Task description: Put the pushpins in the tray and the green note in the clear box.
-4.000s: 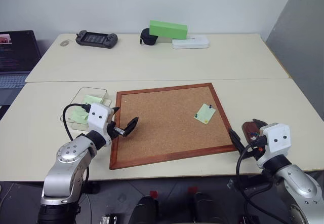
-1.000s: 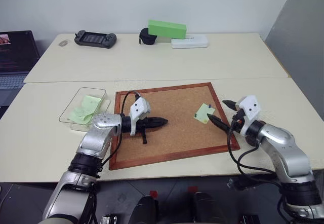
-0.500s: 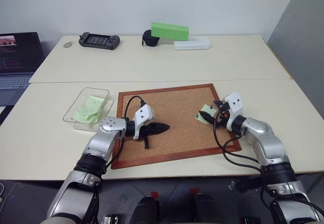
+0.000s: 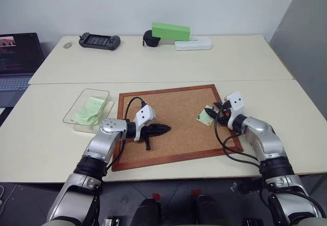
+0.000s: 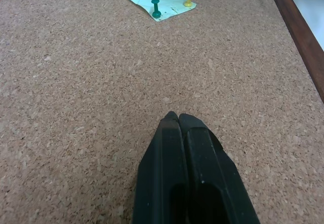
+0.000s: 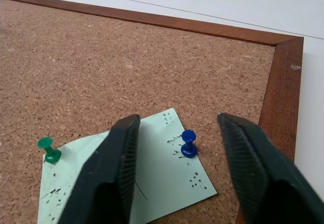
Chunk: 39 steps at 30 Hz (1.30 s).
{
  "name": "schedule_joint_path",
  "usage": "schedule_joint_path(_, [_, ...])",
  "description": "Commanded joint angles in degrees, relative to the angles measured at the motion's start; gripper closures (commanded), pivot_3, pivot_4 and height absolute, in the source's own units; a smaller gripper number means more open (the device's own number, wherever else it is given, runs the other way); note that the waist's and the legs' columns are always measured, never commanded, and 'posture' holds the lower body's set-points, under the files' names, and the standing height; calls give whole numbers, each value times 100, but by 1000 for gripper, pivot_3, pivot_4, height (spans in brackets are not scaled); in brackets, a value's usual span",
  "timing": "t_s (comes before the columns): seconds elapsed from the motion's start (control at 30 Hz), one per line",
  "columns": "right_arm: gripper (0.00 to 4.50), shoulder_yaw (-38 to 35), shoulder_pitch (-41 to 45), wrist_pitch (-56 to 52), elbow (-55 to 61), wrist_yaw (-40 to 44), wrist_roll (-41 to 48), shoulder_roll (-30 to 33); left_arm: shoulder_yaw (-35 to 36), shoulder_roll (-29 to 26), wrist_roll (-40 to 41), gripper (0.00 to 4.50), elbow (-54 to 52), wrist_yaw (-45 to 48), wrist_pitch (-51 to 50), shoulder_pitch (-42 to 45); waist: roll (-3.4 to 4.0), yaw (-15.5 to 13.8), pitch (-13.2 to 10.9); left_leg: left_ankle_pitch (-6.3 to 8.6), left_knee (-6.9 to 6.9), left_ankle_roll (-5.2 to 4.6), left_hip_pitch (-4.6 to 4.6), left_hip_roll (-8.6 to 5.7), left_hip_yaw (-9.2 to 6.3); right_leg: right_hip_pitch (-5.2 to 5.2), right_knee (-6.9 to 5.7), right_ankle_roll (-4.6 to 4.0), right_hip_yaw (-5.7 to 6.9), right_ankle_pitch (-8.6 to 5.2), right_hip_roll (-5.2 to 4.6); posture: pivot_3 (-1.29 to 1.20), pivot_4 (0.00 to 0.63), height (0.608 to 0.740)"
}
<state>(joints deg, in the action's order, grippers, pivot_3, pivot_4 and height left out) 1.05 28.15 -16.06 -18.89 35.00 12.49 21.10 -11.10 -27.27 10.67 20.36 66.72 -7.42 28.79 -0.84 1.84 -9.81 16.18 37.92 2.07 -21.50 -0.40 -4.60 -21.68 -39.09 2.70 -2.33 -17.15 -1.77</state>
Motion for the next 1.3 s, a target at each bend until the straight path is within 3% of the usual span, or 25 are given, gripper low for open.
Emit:
schedule_joint_path(0.03, [2952,-130,92,86,74,52,52,-11,-48,-2,-85,4500,27,-36,-109,-44,0,1,0,0,0,0,0,0,0,0,0,0,0,0,0,0,150,740])
schedule_joint_path(0.3, [4434,-219,131,158,38,-46,61,-45,-109,2,-151,4500,44,-23,-130,-26,0,1,0,0,-1,0,0,0,0,0,0,0,0,0,0,0,150,740])
schedule_joint_path(0.83, [4434,-76,29,1069,278,45,-208,-33,-123,-6,-140,4500,-127,-42,-339,-87,3,2,-2,0,0,0,-8,0,-1,-6,0,0,1,0,0,0,150,740])
schedule_joint_path(1.3, [4434,84,-388,739,623,119,-509,245,-146,-28,-132,4500,-232,-12,-442,-119,3,0,-2,0,-1,0,-10,-1,-2,-7,2,0,2,0,-1,0,150,740])
